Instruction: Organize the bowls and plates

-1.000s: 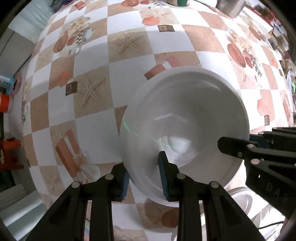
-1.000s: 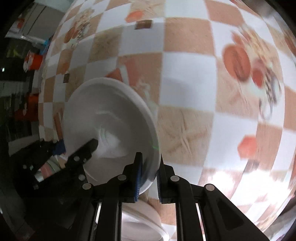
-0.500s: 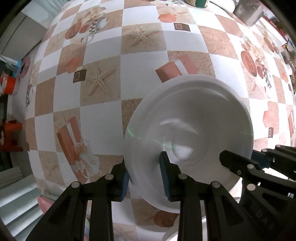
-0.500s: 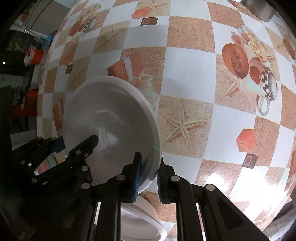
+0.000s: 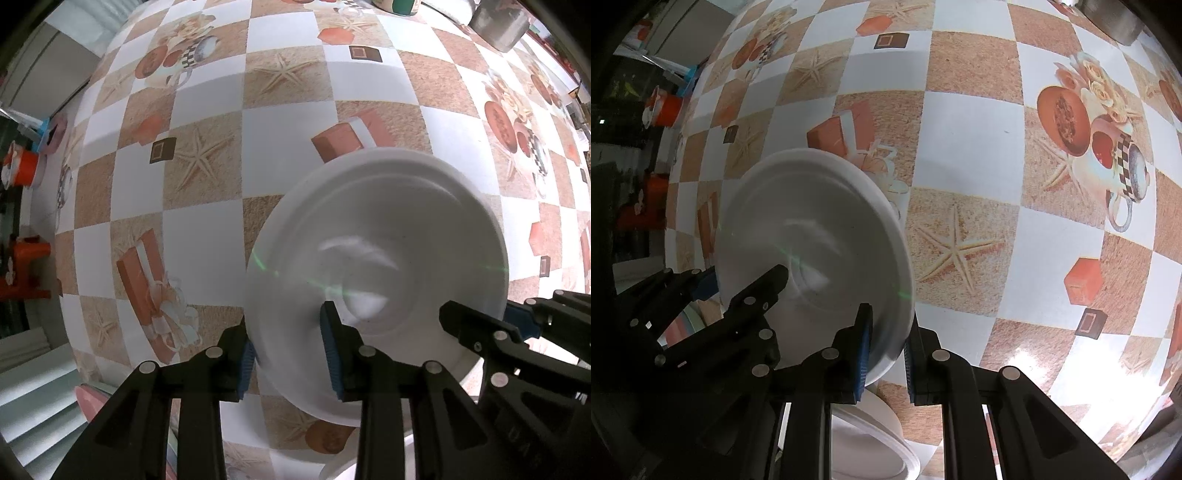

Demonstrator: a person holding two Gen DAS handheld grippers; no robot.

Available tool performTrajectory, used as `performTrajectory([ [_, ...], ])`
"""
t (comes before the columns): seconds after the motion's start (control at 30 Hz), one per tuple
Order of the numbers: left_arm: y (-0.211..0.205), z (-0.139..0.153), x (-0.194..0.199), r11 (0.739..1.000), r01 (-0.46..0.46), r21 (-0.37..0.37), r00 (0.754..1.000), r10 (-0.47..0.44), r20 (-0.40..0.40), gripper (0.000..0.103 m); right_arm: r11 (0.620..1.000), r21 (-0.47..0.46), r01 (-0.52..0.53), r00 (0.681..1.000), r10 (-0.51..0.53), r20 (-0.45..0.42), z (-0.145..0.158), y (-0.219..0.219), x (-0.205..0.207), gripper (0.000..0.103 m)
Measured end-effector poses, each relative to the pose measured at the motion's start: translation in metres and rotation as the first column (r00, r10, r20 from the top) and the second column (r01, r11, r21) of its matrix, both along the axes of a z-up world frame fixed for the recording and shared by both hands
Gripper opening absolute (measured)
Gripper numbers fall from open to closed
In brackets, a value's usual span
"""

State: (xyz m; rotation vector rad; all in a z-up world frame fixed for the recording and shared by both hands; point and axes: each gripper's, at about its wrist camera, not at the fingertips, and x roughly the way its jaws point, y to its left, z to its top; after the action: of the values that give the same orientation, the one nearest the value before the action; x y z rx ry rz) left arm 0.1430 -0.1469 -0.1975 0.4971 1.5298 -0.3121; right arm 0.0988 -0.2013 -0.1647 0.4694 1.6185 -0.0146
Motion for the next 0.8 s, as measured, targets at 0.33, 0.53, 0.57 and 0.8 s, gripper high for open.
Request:
performTrajectory([
  [0.33,0.004,0.000,0.000,1.000,-0.004,-0.006,1.000,0.004,-0.001,0.036,1.000,-0.005,-0.001,1.000,0.001,-0.004,0.000,0.007,0.003,0.016],
  [0.53,0.005,0.005,0.001,1.000,0.005,-0.005,1.000,-0.005,0.006,0.036,1.000,-0.006,-0.001,1.000,0.001,0.004,0.004,0.010,0.004,0.017],
  [0.57,0.005,0.006,0.001,1.000,0.005,-0.004,1.000,-0.005,0.007,0.036,1.000,-0.007,-0.001,1.000,0.001,0.006,0.005,0.011,0.004,0.017],
  [0.8,0.004,0.005,0.000,1.000,0.010,-0.003,1.000,-0.010,0.002,0.036,1.000,-0.015,-0.004,1.000,0.004,0.005,0.005,0.013,0.004,0.017],
])
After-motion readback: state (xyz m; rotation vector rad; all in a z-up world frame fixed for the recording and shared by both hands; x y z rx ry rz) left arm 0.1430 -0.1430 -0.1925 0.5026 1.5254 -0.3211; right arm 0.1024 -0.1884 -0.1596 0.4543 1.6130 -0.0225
